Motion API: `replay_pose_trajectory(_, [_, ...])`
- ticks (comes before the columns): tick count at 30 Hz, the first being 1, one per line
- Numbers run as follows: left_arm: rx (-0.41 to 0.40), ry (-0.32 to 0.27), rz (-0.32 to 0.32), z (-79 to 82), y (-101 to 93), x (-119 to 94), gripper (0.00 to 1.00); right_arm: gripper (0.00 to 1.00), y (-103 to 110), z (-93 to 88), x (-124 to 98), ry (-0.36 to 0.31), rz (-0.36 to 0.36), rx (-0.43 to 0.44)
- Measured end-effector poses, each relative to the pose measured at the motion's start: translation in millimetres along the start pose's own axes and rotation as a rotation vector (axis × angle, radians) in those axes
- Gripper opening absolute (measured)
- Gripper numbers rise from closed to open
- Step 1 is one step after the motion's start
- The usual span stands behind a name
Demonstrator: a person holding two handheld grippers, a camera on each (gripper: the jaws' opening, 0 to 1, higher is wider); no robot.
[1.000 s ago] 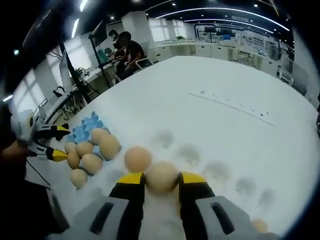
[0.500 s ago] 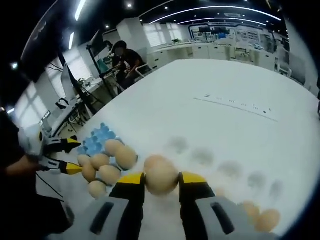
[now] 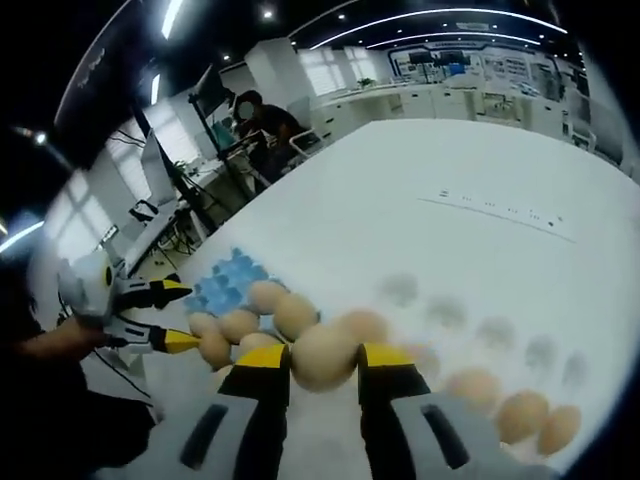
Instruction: Place the egg into an empty slot of the egg tray after lifting it from the table, then release the egg inside the slot.
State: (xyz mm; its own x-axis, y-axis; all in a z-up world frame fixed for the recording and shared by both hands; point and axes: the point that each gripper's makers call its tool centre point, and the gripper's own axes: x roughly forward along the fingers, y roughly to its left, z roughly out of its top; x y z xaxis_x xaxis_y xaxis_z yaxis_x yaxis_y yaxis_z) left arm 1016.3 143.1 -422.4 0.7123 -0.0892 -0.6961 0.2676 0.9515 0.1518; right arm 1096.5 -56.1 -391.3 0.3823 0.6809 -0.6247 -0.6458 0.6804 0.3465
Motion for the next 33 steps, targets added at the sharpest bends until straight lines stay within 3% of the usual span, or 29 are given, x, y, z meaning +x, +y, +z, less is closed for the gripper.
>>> replay_pose_trajectory(22, [-0.004,-0.012,0.013,0.6,4.0,-11.2,0.61,0.27,22.6,-16.4,5.9,0.036,0.075,0.056])
replay_pose_trajectory(26, [0.026,-0.073,0.005,16.1,-2.6,-16.7,0.61,0.27,27.1,-18.0,6.5,0.037,0.093,0.076])
replay_pose_trajectory(29, [0.087,-0.116,-0.021,28.5,-15.5,-16.6,0.61,0.27,28.7,-17.8,8.2,0.028,0.112,0.144])
replay_pose_trajectory(33, [0.07,-0.134,-0.055,34.2,-28.8,-13.1,0.61,0.27,26.5,-21.7,10.3,0.055,0.096,0.123])
